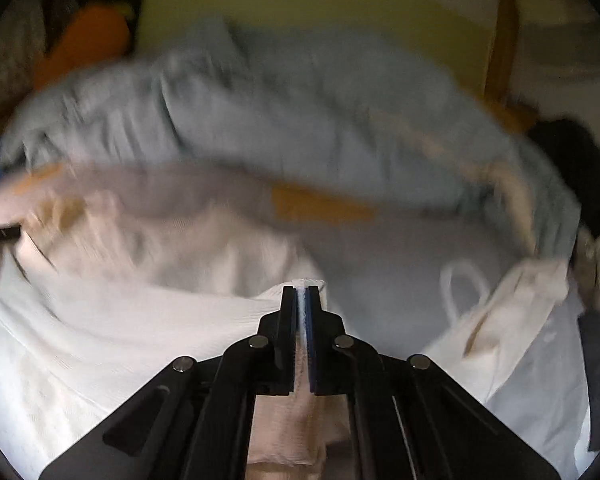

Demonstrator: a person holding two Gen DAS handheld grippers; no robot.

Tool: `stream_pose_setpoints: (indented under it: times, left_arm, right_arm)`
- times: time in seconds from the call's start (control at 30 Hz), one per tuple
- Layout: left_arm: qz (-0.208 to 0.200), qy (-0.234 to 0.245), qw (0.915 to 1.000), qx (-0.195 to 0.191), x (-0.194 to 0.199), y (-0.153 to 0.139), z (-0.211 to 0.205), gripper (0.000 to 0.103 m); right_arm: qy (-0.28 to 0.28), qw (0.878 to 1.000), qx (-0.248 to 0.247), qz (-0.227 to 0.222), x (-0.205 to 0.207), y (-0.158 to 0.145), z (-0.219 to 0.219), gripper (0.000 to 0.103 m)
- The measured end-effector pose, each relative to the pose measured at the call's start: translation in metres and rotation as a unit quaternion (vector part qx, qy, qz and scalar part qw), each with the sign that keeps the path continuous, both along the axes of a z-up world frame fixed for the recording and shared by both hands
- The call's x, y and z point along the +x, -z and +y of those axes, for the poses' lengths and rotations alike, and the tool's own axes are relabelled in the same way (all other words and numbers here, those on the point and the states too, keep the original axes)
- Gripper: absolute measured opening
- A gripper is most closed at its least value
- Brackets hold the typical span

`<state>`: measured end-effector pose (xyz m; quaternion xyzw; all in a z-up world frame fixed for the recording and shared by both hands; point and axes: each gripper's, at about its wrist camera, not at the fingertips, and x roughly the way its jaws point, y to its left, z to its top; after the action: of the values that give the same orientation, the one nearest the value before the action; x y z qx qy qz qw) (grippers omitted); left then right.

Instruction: Fold small clothes

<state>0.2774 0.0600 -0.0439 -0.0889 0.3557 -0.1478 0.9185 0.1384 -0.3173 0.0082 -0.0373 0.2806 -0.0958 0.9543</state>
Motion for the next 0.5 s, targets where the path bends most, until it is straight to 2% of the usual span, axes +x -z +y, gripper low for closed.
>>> stream_pose_setpoints:
  times: [0.1, 0.13, 0.2, 0.3, 0.4, 0.43, 0.47, 0.5]
  left_arm:
    - [-0.007, -0.048, 0.9986, -0.021, -0.001, -0.009, 0.023, 0.004]
    - [0.0, -0.059, 0.9979, -0.026, 0.002, -0.007, 0.029, 0.004]
    - [0.021, -0.066, 0.9976, -0.007, 0.008, 0.001, 0.03, 0.004]
    - [0.062, -0.069, 0.9953, 0.027, 0.02, 0.018, 0.022, 0.005]
    - [0.058, -0.088, 0.9937, 0.038, 0.021, 0.017, 0.024, 0.012]
    - [0.056, -0.096, 0.9931, 0.036, 0.02, 0.017, 0.028, 0.022]
    - [0.054, -0.104, 0.9926, 0.031, 0.018, 0.017, 0.032, 0.027]
    - [0.052, -0.108, 0.9926, 0.021, 0.015, 0.015, 0.036, 0.033]
  right_arm:
    - [0.026, 0.999, 0.025, -0.026, 0.009, -0.014, -0.002, 0.003]
    - [0.032, 0.999, 0.035, -0.017, 0.017, -0.014, -0.004, 0.003]
    - [0.036, 0.997, 0.054, 0.045, 0.047, 0.002, -0.003, 0.003]
    - [0.059, 0.991, 0.049, 0.108, 0.084, 0.038, 0.0, 0.003]
    - [0.079, 0.988, 0.068, 0.115, 0.096, 0.051, -0.006, 0.005]
    - [0.081, 0.988, 0.086, 0.102, 0.092, 0.048, -0.01, 0.013]
    - [0.086, 0.988, 0.1, 0.086, 0.086, 0.044, -0.015, 0.019]
    - [0.097, 0.987, 0.108, 0.064, 0.078, 0.037, -0.02, 0.037]
